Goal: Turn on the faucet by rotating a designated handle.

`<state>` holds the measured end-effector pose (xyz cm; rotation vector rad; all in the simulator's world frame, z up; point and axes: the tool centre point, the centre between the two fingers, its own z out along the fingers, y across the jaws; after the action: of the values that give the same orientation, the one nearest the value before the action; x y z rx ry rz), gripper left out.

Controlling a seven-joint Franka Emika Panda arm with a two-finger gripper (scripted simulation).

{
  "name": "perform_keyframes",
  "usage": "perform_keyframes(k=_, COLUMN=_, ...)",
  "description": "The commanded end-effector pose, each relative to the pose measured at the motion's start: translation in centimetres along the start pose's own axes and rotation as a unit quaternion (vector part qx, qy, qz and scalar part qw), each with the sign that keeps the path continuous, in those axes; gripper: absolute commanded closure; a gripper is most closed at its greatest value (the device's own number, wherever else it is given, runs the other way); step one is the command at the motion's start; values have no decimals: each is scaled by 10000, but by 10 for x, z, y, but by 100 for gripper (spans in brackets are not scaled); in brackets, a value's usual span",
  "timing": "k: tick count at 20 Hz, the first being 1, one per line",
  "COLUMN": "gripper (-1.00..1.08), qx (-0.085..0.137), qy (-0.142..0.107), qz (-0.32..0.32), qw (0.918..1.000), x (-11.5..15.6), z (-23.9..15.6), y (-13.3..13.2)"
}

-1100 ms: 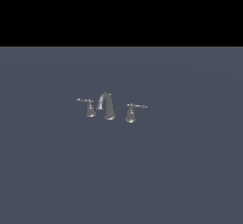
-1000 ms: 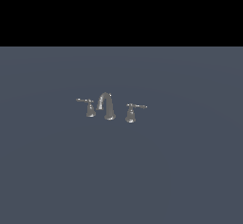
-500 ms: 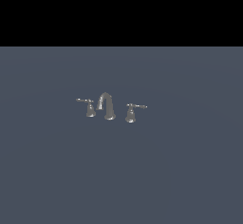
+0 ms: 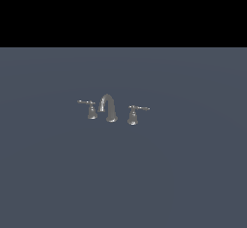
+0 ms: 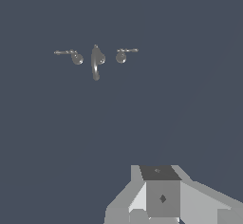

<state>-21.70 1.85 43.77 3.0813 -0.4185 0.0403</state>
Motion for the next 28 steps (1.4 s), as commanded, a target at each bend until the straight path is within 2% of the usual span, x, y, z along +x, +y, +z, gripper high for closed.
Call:
perform_keyframes(k=1, gripper=108, qx=3, qy=-11, qz=303, qw=9995, x=9, z=15, y=-8)
perform_keyframes(k=7, gripper=108, qx=10, qy=-36, qz=1041, qw=9946, x=33, z=51, y=-25)
perform_keyframes(k=14, gripper=108, qx=18, qy=-65, qz=1893, qw=9819, x=64, z=93, y=-39)
perform_keyframes(k=21, gripper=108, qx=27, qy=-94, qz=2717, qw=9623, x=97, z=135, y=-49)
perform_keyframes(k=28, gripper=108, qx=32, qy=-120, qz=3500, qw=9367, x=130, z=175, y=-52)
